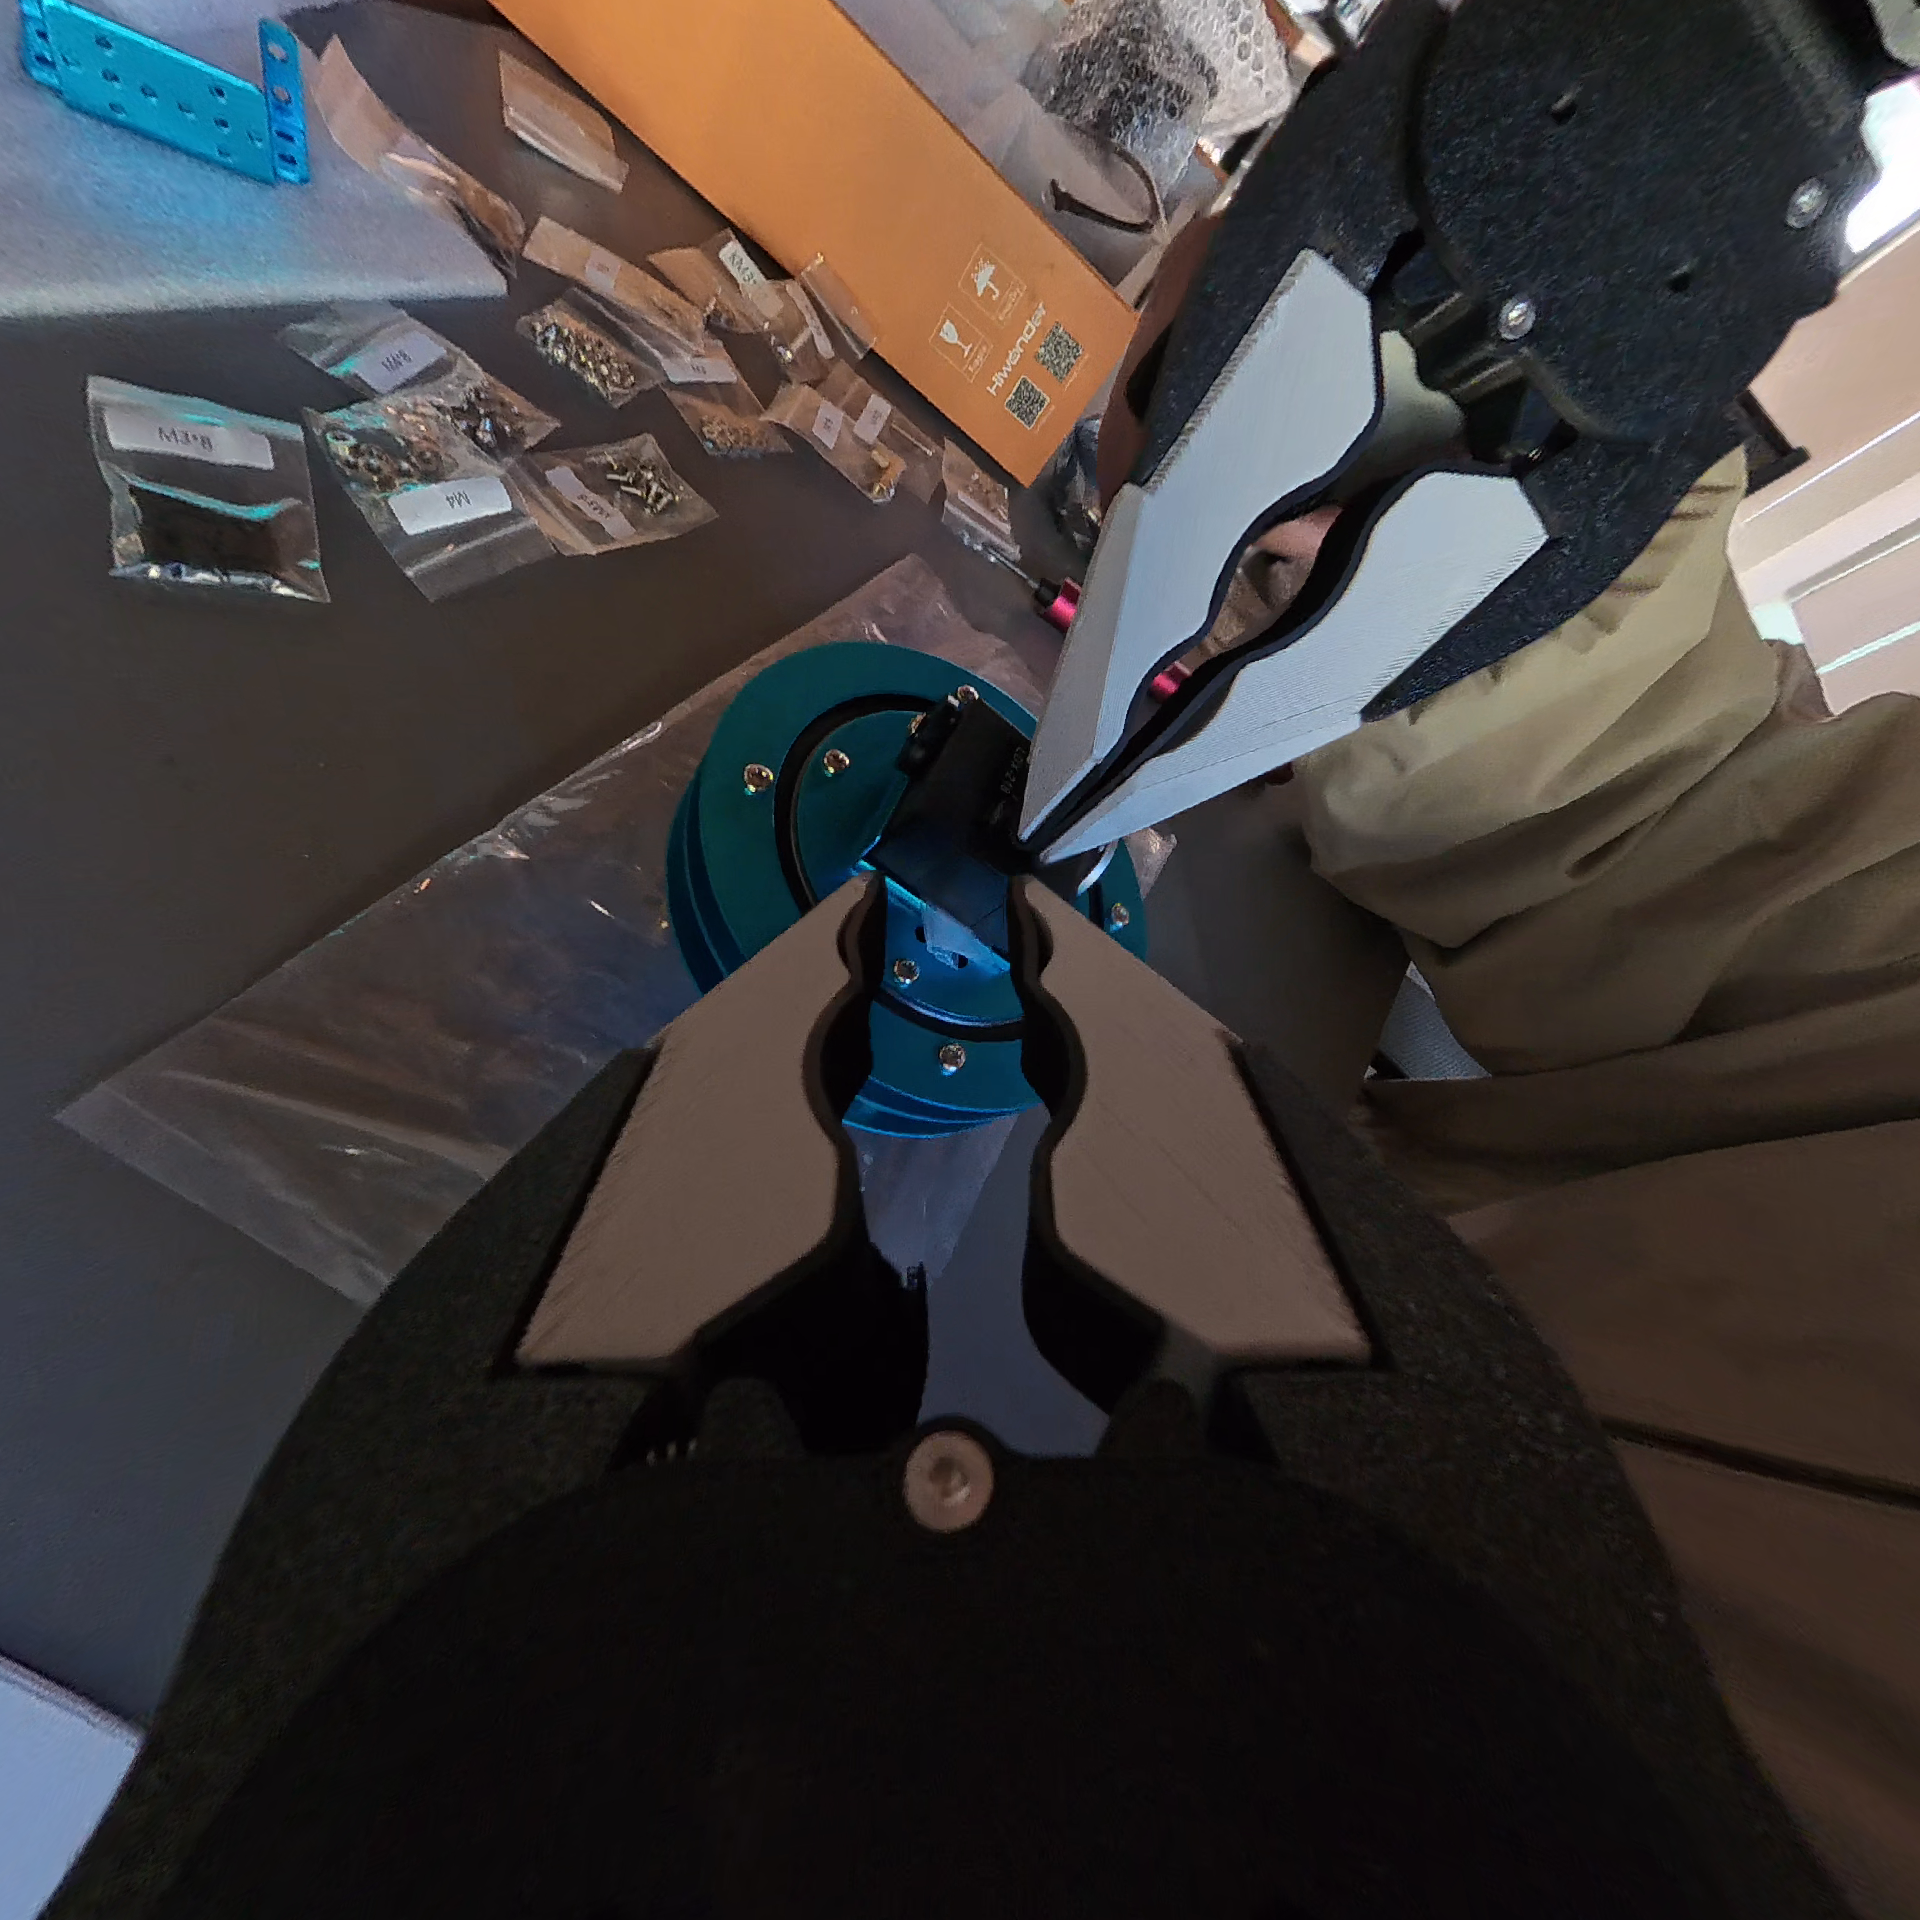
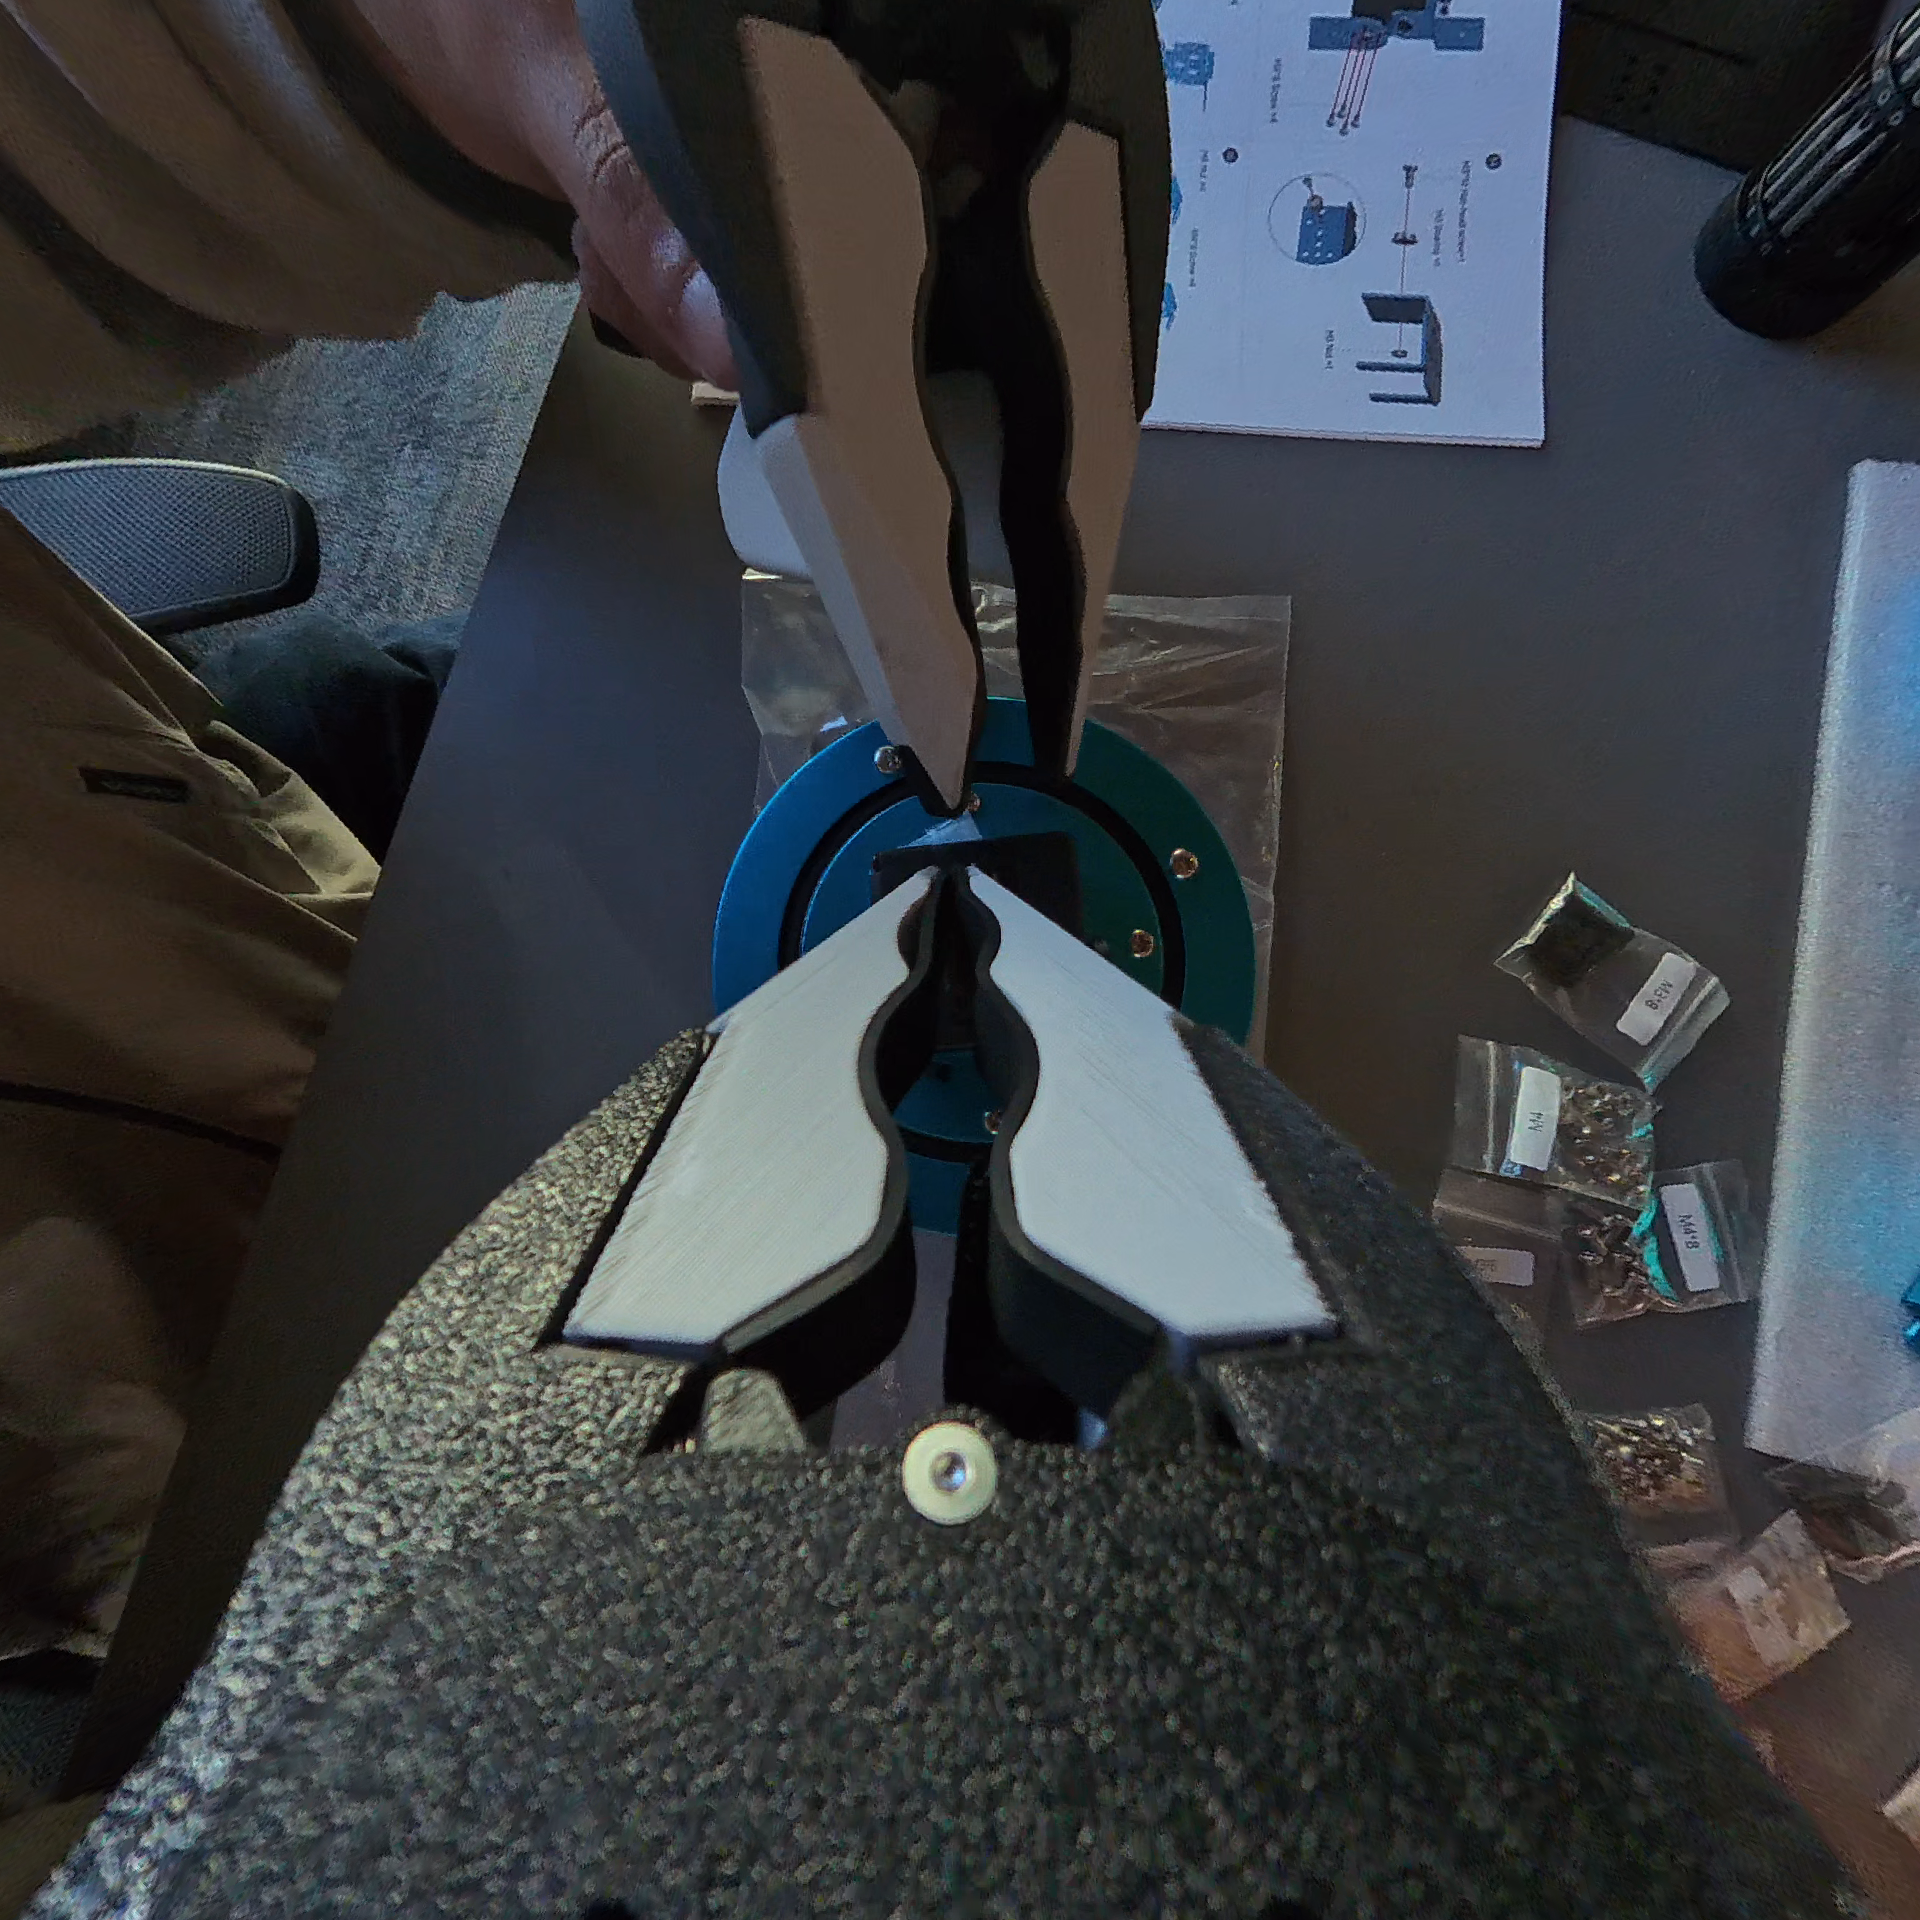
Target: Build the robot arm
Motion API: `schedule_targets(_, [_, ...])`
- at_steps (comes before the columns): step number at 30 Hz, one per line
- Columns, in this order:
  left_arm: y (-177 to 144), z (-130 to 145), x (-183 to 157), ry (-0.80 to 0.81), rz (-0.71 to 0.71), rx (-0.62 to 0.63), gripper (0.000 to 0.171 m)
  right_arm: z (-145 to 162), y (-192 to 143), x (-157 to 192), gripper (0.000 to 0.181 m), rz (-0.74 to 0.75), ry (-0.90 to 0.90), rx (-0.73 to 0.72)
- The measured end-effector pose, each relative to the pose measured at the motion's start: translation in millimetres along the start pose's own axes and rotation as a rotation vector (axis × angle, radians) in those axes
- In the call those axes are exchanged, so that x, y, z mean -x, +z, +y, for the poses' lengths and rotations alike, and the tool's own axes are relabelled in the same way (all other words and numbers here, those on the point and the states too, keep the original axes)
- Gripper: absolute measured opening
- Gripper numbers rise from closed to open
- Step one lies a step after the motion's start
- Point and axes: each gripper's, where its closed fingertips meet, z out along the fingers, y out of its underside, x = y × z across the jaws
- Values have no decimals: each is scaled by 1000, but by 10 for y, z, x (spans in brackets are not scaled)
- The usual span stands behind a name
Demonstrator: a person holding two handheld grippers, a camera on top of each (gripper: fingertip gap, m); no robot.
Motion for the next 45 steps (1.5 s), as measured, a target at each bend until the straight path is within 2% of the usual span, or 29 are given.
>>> schedule_targets(4, [58, -82, -14, 14, 6, -36, 22, 25, -37, 1, 0, 24, -17, 4])
schedule_targets(7, [122, -70, -41, 31, 0, -42, 22, 44, -180, -69, 0, 144, -28, -34])
schedule_targets(11, [109, -76, -44, 63, -33, -80, 24, 175, -459, -1, 2, 222, 95, -105])
schedule_targets(16, [1, -171, -70, 120, -95, -205, 25, 258, -601, 253, 12, 174, 319, -419])
schedule_targets(21, [-191, -307, -179, 228, -164, -380, 25, 498, -496, 315, 12, 266, 323, -606])
schedule_targets(23, [-265, -289, -200, 311, -204, -452, 26, 531, -397, 425, 26, 204, 330, -557])
schedule_targets(25, [-353, -348, -190, 376, -238, -569, 24, 578, -361, 413, 26, 256, 308, -529])
schedule_targets(28, [-315, -449, -205, 407, -241, -561, 25, 587, -322, 376, 27, 369, 209, -472])
schedule_targets(31, [-359, -535, -270, 496, -286, -629, 25, 668, -295, 265, 27, 485, 157, -426])
schedule_targets(32, [-365, -516, -306, 498, -286, -615, 25, 692, -285, 243, 26, 487, 171, -416])
schedule_targets(34, [-445, -543, -363, 486, -305, -678, 25, 689, -273, 238, 27, 429, 224, -442])
schedule_targets(35, [-422, -523, -401, 487, -286, -673, 25, 673, -272, 254, 29, 387, 256, -464])
schedule_targets(37, [-284, -437, -412, 512, -269, -582, 25, 660, -281, 248, 29, 351, 292, -498])
schedule_targets(40, [-209, -468, -279, 501, -371, -526, 24, 643, -291, 218, 29, 358, 288, -527])
schedule_targets(43, [-277, -554, -293, 411, -368, -574, 24, 615, -304, 212, 29, 374, 258, -555])
schedule_targets(45, [-291, -482, -297, 387, -348, -591, 24, 616, -337, 176, 29, 405, 231, -561])
